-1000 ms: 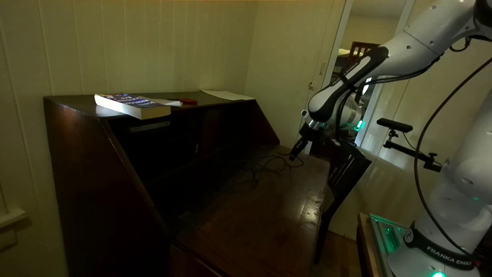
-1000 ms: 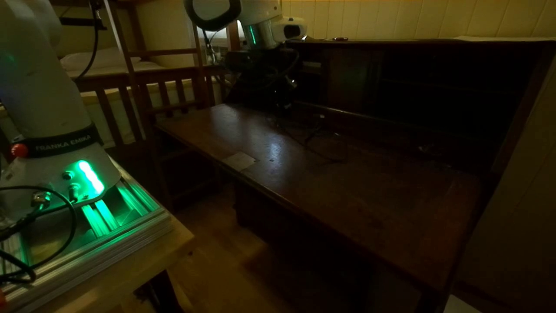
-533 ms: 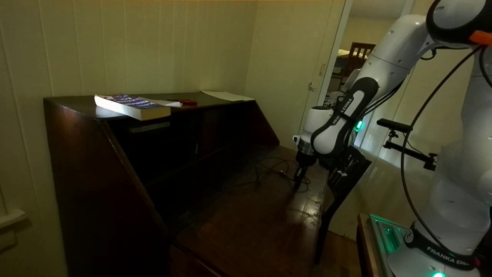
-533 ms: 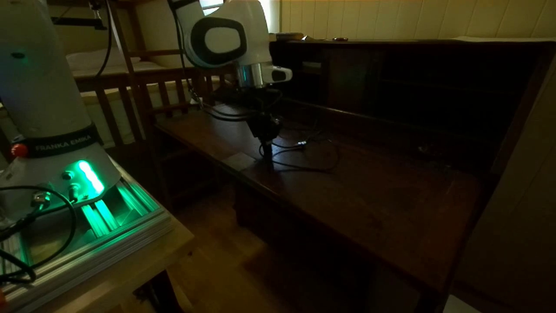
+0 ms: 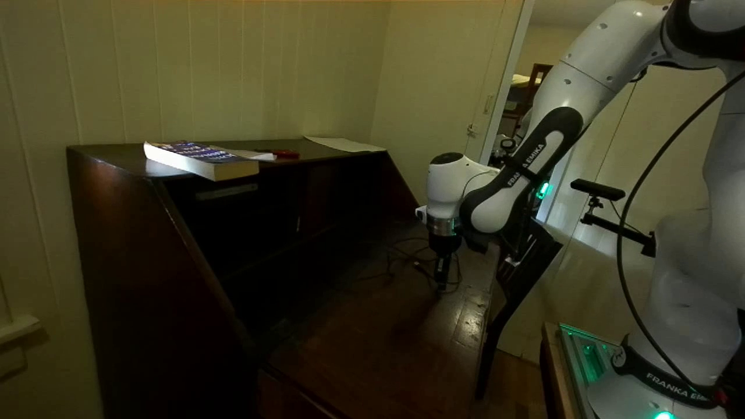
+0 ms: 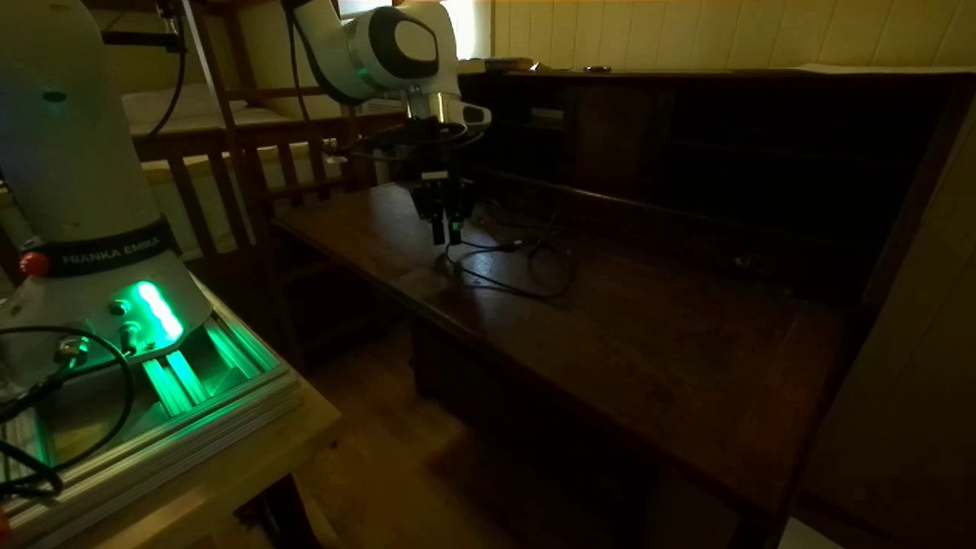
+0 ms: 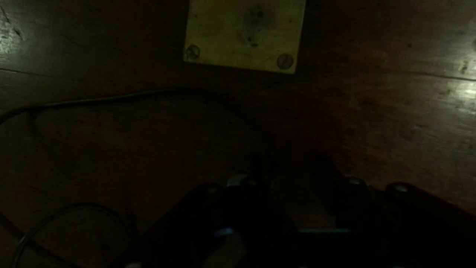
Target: Move the black cable to the right.
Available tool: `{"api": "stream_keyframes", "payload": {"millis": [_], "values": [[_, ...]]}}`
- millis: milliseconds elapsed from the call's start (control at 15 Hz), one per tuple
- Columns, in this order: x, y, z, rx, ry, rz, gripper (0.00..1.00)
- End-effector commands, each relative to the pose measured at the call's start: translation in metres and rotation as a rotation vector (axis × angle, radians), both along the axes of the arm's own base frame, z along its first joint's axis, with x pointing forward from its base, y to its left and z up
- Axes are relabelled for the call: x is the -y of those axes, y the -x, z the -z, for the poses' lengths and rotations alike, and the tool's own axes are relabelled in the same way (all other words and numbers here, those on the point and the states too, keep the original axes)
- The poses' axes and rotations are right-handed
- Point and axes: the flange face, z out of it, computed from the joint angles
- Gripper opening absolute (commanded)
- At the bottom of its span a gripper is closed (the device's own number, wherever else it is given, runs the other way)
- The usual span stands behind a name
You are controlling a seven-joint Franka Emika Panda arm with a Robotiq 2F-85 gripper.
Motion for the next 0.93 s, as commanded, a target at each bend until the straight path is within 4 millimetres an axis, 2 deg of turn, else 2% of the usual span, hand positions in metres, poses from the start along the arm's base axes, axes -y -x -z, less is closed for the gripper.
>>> {"api": "stream_keyframes", "payload": {"millis": [0, 267, 467, 667, 733, 867], "values": [[0.017, 0.013, -0.037, 0.063, -0.024, 0.02, 0.7], [0.054, 0.026, -0.077, 0.156, 0.064, 0.121, 0.98], [0.077, 0.027, -0.097, 0.25, 0.049, 0.187, 1.0], [0.105, 0.023, -0.101, 0.303, 0.008, 0.284, 1.0], [0.095, 0.023, -0.1, 0.276, 0.035, 0.231, 1.0], [0.104, 0.025, -0.102, 0.289, 0.021, 0.271, 1.0]]}}
